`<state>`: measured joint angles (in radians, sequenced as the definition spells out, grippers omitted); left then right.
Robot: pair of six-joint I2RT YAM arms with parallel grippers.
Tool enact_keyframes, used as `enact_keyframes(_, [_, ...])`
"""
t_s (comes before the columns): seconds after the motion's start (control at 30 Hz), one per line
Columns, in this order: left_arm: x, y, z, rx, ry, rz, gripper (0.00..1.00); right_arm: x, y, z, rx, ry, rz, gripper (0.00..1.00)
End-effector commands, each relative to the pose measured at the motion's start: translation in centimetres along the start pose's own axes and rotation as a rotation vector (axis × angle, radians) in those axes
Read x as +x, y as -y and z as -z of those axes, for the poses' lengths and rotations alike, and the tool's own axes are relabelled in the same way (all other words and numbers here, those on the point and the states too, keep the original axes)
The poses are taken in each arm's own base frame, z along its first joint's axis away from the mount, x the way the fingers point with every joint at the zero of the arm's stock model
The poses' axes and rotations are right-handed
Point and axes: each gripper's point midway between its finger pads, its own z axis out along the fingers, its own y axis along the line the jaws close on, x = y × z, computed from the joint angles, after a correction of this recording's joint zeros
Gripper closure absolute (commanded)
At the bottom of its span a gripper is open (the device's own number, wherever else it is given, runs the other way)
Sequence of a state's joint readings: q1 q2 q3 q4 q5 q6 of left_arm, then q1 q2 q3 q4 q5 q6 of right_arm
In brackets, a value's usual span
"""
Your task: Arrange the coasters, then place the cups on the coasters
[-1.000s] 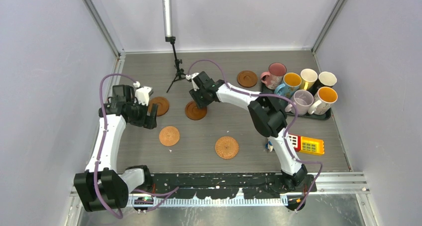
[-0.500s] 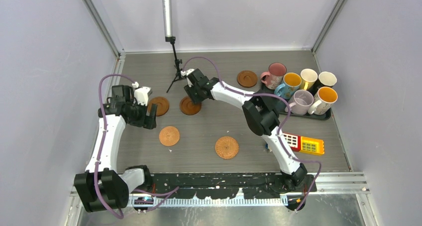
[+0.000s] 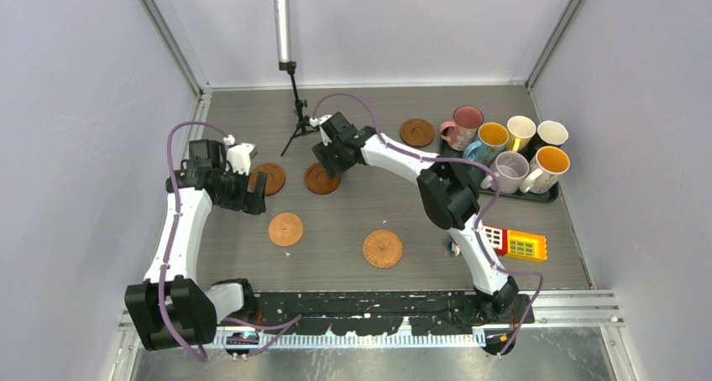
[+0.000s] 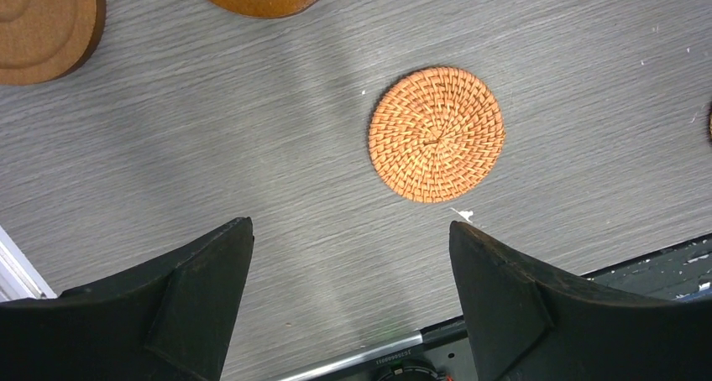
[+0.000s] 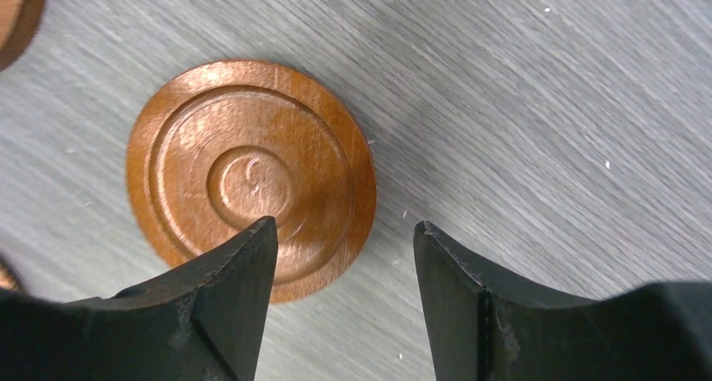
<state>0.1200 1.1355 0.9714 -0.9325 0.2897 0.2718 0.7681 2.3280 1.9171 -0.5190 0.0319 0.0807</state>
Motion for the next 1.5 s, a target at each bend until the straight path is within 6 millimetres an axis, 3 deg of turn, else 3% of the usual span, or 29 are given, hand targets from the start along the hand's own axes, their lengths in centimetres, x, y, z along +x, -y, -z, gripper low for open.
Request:
enact_keyframes(0.0, [-2.2, 0.0, 0.5, 0.017, 0.066, -0.017, 0.11, -5.7, 0.5, 7.1, -0.044, 0.145, 0.007, 0.34])
enact_keyframes(0.1, [-2.5, -0.2, 0.2, 0.019, 0.068, -0.019, 0.11, -5.5, 3.8, 8.3, -0.007, 0.125, -0.018, 0.34])
enact_keyframes(0.4, [-3.2, -0.4, -0.3, 0.023, 0.077, -0.017, 0.11, -1.6, 18.4, 9.3, 0.2, 0.01, -0.12, 0.3])
enact_keyframes(0.5, [-3.1, -0.3, -0.5, 0.028, 0.076, -0.009, 0.11, -0.7, 21.8, 8.9, 0.233, -0.007, -0.154, 0.29])
enact_keyframes(0.6, [-3.1, -0.3, -0.6, 0.026, 0.076, -0.003, 0.11, -0.5, 23.8, 8.4, 0.246, -0.008, -0.176, 0.29])
enact_keyframes(0.9, [-3.1, -0.6, -0.2, 0.014, 0.066, -0.012, 0.11, 0.2, 25.4, 6.2, 0.247, -0.035, -0.159, 0.28])
enact_keyframes(1.47, [-2.5, -0.5, 0.5, 0.001, 0.048, -0.028, 0.11, 3.2, 24.7, 2.0, 0.153, -0.105, -0.116, 0.27])
